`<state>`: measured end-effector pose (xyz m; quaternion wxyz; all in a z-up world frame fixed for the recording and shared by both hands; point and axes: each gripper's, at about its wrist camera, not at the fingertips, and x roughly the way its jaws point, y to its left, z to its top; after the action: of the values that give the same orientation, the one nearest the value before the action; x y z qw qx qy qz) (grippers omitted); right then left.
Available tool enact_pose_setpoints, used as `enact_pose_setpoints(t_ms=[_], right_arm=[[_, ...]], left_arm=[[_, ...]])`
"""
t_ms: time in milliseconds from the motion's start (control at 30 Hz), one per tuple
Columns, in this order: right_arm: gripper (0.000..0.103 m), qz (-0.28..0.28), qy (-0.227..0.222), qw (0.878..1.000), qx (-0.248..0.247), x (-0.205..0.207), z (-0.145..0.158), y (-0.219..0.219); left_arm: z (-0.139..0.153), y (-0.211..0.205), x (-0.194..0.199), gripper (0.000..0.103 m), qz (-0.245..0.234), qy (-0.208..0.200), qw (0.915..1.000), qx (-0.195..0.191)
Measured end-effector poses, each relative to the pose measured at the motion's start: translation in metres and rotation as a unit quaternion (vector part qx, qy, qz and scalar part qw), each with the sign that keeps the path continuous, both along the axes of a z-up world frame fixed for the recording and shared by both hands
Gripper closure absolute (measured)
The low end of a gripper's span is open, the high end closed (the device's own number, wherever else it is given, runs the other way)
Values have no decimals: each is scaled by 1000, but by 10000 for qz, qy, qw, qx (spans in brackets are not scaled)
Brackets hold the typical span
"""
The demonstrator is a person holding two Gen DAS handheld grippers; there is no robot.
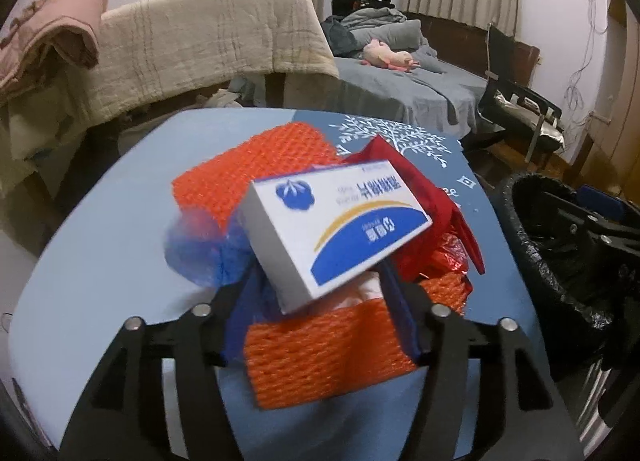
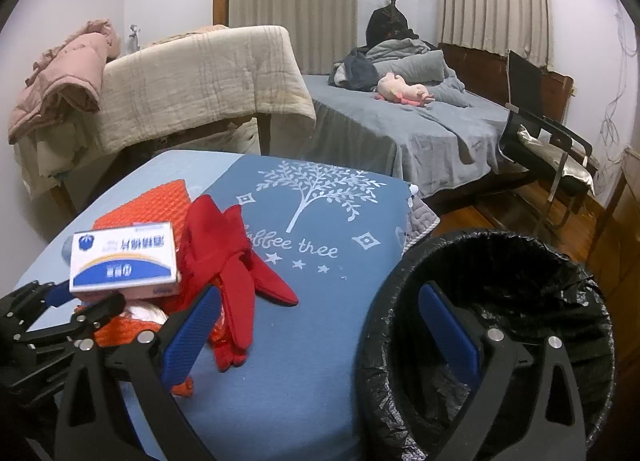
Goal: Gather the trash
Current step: 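Move the left tool down over the white alcohol pads box, then close the left tool on the white alcohol pads box and lift it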
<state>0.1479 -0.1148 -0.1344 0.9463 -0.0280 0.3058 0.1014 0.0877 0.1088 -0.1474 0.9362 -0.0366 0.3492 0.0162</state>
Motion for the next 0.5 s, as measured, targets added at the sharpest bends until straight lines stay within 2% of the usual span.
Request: enact_pose_setpoints(t_ms=[133, 267, 500], right_arm=[[6, 38, -29, 10000, -18, -2, 1, 3], [6, 53, -50, 10000, -22, -4, 2, 5], [6, 43, -35, 10000, -47, -4, 3, 6]], left_arm=[[11, 2, -9, 29, -14, -208, 9994, 286], [19, 0, -15, 23, -119, -345, 9985, 408], [20, -9, 2, 21, -457, -487, 9961, 584]])
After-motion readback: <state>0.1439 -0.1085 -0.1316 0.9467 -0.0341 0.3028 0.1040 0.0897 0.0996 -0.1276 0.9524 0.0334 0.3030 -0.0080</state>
